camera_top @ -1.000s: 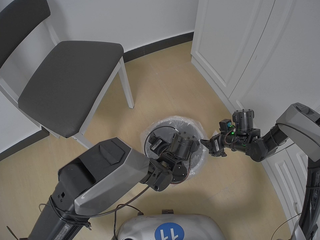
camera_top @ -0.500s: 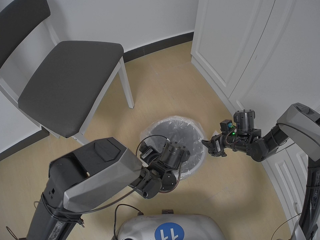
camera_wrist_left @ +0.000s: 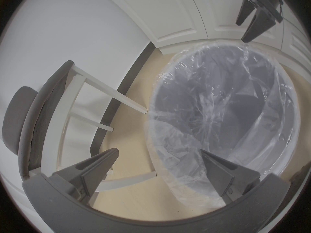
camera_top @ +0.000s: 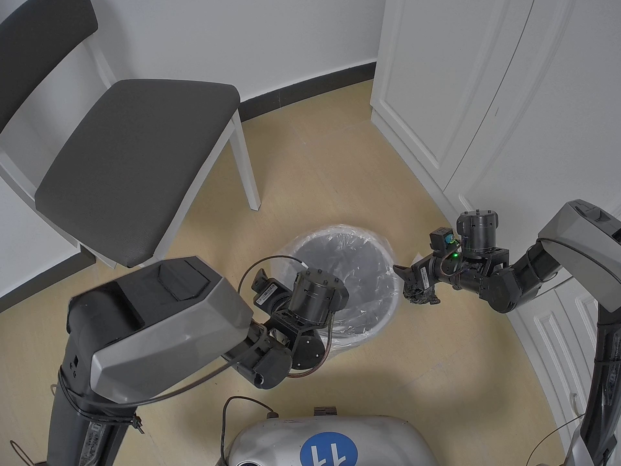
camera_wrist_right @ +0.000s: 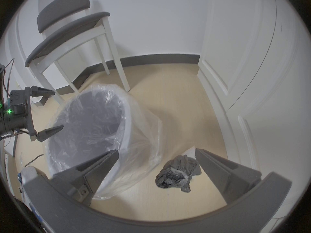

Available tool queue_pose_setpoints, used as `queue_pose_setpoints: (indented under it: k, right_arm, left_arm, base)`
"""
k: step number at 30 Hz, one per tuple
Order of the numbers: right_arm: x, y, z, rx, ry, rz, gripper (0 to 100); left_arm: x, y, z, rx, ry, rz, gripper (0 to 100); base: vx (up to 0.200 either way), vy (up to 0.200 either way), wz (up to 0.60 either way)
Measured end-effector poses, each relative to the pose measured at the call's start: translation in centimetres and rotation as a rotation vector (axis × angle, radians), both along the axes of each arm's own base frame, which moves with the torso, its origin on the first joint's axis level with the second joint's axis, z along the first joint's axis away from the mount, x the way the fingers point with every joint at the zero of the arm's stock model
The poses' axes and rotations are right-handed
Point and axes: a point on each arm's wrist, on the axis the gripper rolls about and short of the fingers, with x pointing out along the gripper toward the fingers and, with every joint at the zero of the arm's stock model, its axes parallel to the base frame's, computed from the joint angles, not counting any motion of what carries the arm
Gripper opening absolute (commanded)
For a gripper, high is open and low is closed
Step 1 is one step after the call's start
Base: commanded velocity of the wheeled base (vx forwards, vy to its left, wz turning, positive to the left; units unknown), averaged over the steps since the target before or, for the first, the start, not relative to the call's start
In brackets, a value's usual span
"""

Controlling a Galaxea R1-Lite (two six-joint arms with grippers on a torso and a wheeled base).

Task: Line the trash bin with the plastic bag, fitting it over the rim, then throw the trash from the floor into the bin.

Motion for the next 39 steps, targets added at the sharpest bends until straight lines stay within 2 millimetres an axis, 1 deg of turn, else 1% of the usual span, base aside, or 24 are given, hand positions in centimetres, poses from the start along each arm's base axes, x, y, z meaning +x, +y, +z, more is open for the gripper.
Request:
queue_pose_setpoints:
  k: [5,10,15,19,24,28,33,39]
  right_arm:
    - [0.1,0.0,0.4,0.019,-0.047,-0.001,100]
    - [-0.4,0.1,0.8,0.039,-0.047,-0.003,100]
    - [-1.8,0.8,0.8,0.054,-0.064,0.02,100]
    - [-3.5,1.6,0.6,0.067,-0.058,0.028,100]
    - [-4.8,1.9,0.7,0.166,-0.012,-0.067,100]
    - [-5.6,1.6,1.0,0.229,0.026,-0.14,100]
    - [-5.6,0.8,1.5,0.24,0.091,-0.197,100]
    - [-4.7,-0.2,2.5,0.268,0.108,-0.25,100]
  left_arm:
    - [-0.1,0.2,0.5,-0.099,-0.038,0.018,100]
    - [-1.0,1.1,0.9,-0.207,-0.038,0.025,100]
    - [-2.4,2.2,1.4,-0.3,-0.013,0.01,100]
    - [-3.6,3.3,1.9,-0.396,-0.003,-0.005,100]
    - [-4.9,4.9,2.7,-0.485,-0.009,-0.052,100]
    - [-5.8,6.5,3.4,-0.556,-0.03,-0.098,100]
    - [-6.5,8.0,4.2,-0.63,-0.05,-0.171,100]
    - [-7.6,9.8,5.3,-0.661,-0.064,-0.201,100]
  base:
    - [0.0,0.0,0.0]
    - [0.0,0.0,0.0]
    - [0.0,0.0,0.0]
    - [0.0,0.0,0.0]
    - [0.0,0.0,0.0]
    - [0.0,0.0,0.0]
    - [0.0,0.0,0.0]
    - [0.0,0.0,0.0]
